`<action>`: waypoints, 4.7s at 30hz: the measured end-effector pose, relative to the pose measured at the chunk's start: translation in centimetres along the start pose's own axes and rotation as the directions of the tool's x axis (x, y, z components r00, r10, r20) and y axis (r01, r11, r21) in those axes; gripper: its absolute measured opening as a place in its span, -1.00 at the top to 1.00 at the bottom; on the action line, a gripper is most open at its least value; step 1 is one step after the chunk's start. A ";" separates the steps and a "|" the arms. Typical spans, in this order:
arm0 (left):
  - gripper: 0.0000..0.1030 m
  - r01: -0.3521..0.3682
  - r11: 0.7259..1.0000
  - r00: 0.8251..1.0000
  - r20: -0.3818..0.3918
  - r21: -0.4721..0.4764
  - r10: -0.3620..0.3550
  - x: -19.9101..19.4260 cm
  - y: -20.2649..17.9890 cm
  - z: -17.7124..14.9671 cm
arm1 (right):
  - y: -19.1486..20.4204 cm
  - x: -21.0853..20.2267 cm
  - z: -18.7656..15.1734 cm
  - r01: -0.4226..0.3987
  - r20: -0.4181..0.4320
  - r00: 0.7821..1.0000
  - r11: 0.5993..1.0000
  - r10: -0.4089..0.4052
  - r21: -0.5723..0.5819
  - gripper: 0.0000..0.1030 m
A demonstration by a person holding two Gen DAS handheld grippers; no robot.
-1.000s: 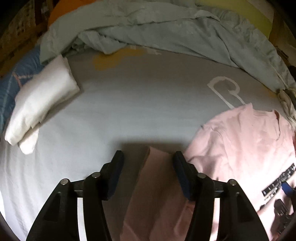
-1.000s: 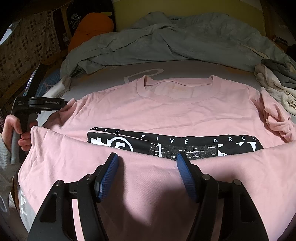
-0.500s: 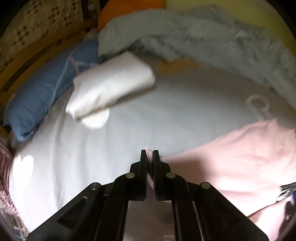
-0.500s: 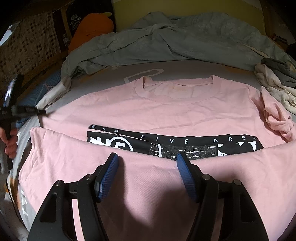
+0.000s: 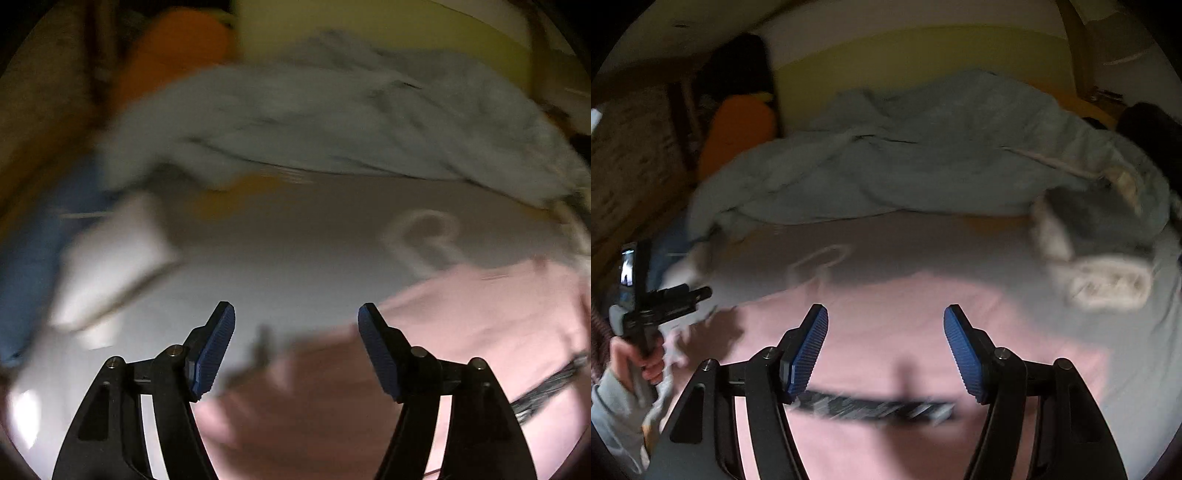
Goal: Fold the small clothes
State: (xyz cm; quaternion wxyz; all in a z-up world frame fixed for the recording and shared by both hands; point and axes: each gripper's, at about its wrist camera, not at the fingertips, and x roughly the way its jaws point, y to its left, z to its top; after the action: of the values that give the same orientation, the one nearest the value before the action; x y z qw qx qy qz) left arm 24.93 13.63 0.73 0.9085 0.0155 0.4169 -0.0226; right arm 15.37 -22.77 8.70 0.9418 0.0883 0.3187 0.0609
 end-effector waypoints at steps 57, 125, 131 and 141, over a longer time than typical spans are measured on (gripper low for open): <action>0.32 0.428 0.870 0.900 -0.206 0.245 -0.384 3.0 -18.3 0.4 | -9.5 7.0 -0.6 -0.072 -0.193 0.979 0.997 0.069 -0.008 0.46; -0.74 0.202 0.974 0.977 0.053 0.103 -0.208 -2.0 -24.1 -9.4 | -21.1 -0.8 -9.0 0.153 -0.131 0.985 0.918 -0.112 0.367 0.96; -0.74 0.251 0.963 0.966 0.043 0.102 -0.256 -1.9 -23.7 -9.6 | -22.9 -7.2 -12.1 0.447 -0.127 0.889 0.776 -0.439 0.444 0.96; -0.74 0.241 0.964 0.969 0.035 0.111 -0.246 -1.9 -24.0 -9.6 | -27.5 -3.8 -10.6 0.023 -0.054 0.998 0.779 0.014 0.627 0.01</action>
State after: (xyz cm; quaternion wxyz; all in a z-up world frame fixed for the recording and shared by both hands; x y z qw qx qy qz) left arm 15.16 -9.78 -4.32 0.9067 0.0119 0.3915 -0.1566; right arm 7.46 -48.98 -2.97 0.8498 0.3938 0.3469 -0.0485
